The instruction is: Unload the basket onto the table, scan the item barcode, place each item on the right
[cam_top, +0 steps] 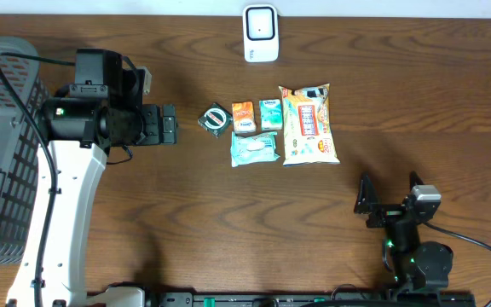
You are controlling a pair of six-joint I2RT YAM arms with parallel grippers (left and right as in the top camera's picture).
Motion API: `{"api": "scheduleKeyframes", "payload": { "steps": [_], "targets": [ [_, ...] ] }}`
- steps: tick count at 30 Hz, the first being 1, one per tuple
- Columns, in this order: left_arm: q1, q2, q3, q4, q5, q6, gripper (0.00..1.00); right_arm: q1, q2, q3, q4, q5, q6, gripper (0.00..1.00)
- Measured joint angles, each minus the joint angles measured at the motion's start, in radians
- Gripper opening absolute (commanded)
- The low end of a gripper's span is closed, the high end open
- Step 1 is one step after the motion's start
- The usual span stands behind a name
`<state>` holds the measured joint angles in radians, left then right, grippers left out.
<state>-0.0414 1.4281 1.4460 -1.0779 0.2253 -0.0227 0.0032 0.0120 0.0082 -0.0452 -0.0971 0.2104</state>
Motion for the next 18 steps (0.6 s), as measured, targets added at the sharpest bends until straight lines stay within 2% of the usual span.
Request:
{"api": "scheduleKeyframes", "payload": {
  "steps": [5, 7, 13, 18],
  "targets": [
    [0.0, 0.0, 0.0, 0.0, 0.0, 0.0, 0.98, 0.0, 0.0, 0.0, 0.021, -0.175, 0.221, 0.99],
    [0.0, 0.0, 0.0, 0.0, 0.0, 0.0, 0.98, 0.0, 0.0, -0.001, 0.031, -0.252, 0.373, 0.99],
    [0.0, 0.0, 0.0, 0.0, 0.0, 0.0, 0.98, 0.0, 0.0, -0.001, 0.04, -0.294, 0.706, 0.99],
    [0.0, 0.0, 0.0, -0.001, -0.004, 0.0, 0.98, 0.0, 0.0, -0.002, 0.233, -0.272, 0.833, 0.99]
  ]
}}
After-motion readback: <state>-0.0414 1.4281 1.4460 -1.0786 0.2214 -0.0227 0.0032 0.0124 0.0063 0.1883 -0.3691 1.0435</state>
